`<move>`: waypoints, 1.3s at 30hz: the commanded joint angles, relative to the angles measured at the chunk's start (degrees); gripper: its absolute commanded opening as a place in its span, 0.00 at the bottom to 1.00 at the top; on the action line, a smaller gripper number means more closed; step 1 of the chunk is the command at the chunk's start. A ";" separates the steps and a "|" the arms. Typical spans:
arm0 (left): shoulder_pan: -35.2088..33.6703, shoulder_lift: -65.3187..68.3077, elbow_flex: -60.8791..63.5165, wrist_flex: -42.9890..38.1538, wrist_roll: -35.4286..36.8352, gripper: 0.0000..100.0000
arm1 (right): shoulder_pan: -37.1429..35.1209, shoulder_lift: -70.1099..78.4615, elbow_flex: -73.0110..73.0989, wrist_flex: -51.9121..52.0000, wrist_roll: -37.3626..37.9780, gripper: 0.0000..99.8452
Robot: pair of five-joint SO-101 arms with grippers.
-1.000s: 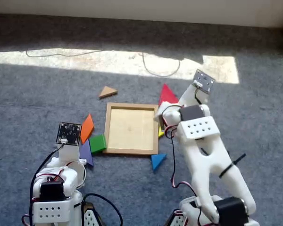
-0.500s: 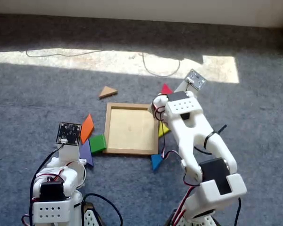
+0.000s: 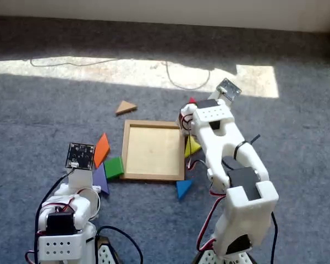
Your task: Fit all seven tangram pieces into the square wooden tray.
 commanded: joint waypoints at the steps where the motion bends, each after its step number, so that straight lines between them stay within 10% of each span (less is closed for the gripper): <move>1: -0.40 -2.24 1.10 0.26 -0.18 0.01 | 1.45 -0.40 -4.18 -0.84 -0.62 0.29; 39: -0.40 -2.24 1.10 0.26 -0.09 0.01 | 4.00 9.10 -9.98 18.42 8.00 0.29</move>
